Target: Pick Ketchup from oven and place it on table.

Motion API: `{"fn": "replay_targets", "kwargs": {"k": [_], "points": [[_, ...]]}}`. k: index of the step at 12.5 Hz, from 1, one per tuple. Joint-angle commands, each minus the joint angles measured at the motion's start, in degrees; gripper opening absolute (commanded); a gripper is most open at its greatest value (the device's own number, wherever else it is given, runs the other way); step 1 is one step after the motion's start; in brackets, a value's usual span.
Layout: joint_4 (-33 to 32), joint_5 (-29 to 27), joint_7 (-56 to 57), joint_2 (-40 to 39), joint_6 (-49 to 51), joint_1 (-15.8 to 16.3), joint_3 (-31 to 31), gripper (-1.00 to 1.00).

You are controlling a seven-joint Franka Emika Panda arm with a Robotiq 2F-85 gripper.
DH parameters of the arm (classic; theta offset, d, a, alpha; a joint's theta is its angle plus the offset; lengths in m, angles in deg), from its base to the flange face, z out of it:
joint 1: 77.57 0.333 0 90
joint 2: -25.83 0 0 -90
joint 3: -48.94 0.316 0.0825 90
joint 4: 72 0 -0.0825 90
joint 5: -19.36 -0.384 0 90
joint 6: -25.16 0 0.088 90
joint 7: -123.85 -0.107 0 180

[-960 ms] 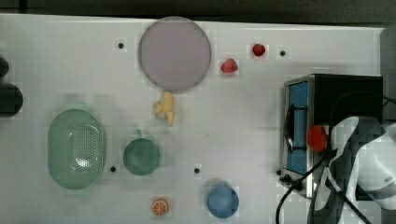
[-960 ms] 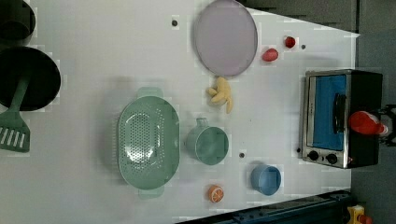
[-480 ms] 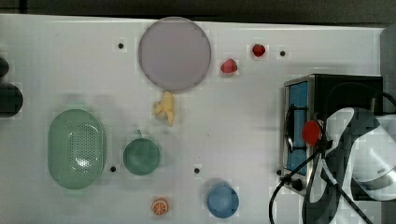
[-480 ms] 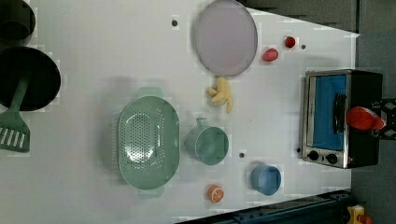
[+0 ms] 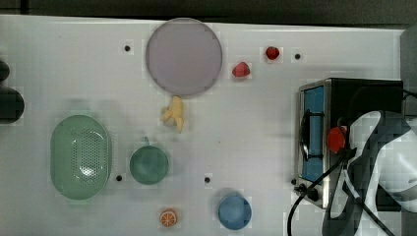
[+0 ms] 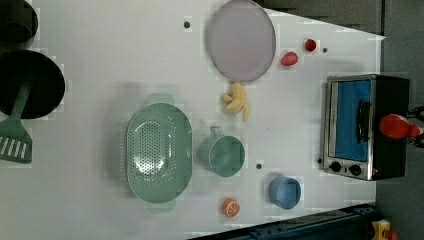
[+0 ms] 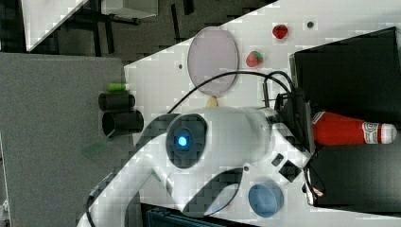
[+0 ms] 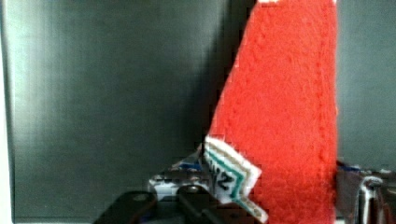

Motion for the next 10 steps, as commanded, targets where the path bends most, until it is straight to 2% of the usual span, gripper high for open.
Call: {"fn": "replay_targets", "kwargs": {"k": [1,5,10], "points": [[6.3,2.5,-2.4,5.5,6.4,3.5,0.5,0.29],[12.6,4.0,2.5,10.4,18.9,7.8,4.7,0.29],[12.0,4.1,6.0,13.0,19.9,11.2,14.4,0.29]]}}
